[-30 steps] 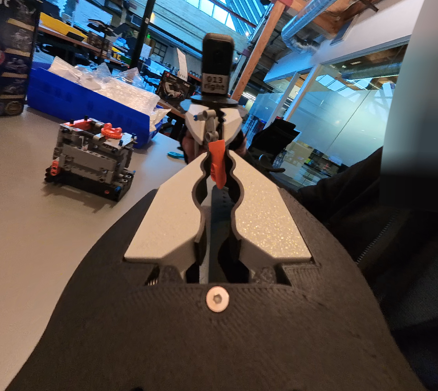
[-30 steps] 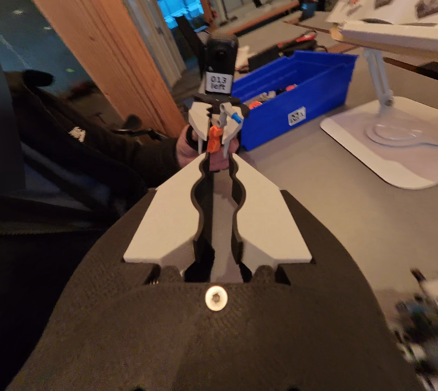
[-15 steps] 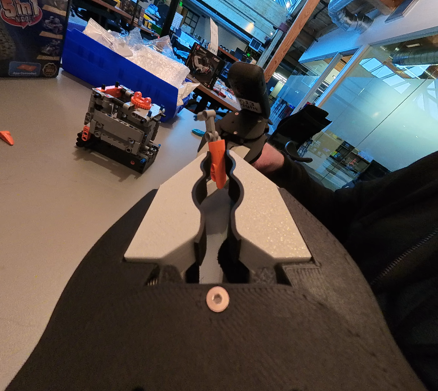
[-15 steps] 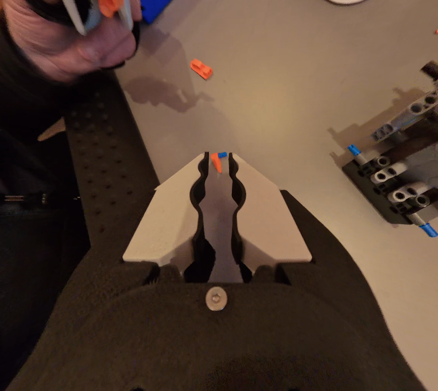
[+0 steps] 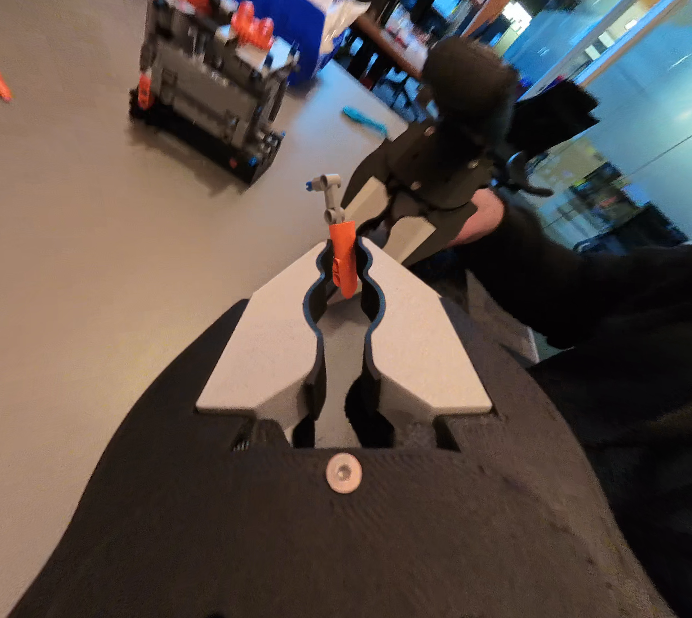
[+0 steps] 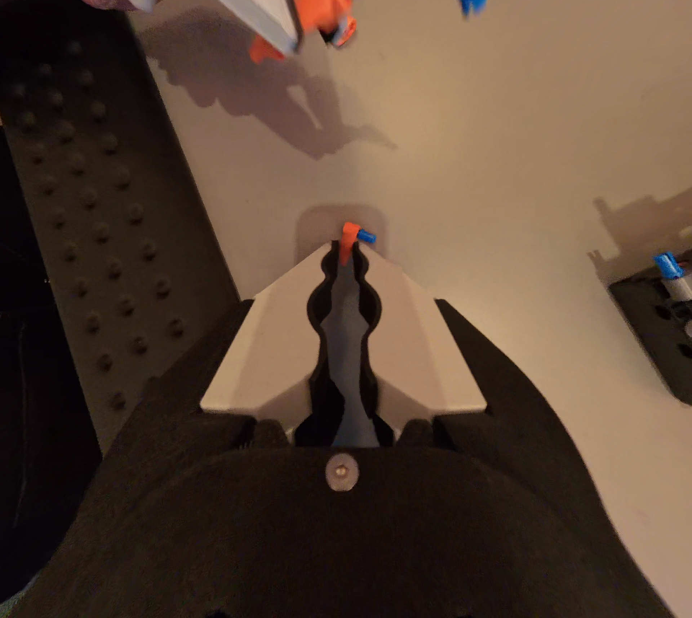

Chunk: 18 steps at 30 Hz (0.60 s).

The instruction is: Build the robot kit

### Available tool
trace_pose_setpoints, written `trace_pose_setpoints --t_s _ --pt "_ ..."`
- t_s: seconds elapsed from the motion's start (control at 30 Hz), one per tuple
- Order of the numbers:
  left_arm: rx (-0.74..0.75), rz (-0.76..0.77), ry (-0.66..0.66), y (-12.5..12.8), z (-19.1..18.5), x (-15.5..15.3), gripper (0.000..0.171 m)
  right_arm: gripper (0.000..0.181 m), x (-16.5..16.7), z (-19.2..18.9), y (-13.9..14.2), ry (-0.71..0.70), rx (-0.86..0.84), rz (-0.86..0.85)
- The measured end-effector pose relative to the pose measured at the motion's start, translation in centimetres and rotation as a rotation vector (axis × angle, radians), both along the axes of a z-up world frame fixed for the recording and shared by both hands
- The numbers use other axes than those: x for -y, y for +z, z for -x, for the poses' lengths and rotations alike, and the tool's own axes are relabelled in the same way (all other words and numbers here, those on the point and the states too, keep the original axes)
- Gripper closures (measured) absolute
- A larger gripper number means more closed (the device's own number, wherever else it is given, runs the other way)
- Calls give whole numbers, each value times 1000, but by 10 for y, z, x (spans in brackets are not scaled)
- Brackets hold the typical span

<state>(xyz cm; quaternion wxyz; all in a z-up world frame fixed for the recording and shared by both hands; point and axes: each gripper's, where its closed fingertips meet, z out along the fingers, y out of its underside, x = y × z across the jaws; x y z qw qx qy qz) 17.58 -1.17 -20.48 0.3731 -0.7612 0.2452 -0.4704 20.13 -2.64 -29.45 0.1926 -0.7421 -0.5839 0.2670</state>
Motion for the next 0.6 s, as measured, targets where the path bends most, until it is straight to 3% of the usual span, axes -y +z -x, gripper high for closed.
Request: trace_pose_setpoints --t_s 0.3,0.43,0.6 --pt "-374 175 -123 -70 -4 19 162 180 8 -10 0 142 8 -38" --pt "-442 233 -185 -85 -5 27 162 180 14 -13 0 215 9 -45" --pt "-466 230 -245 -85 -8 32 160 180 19 -14 0 291 6 -38"
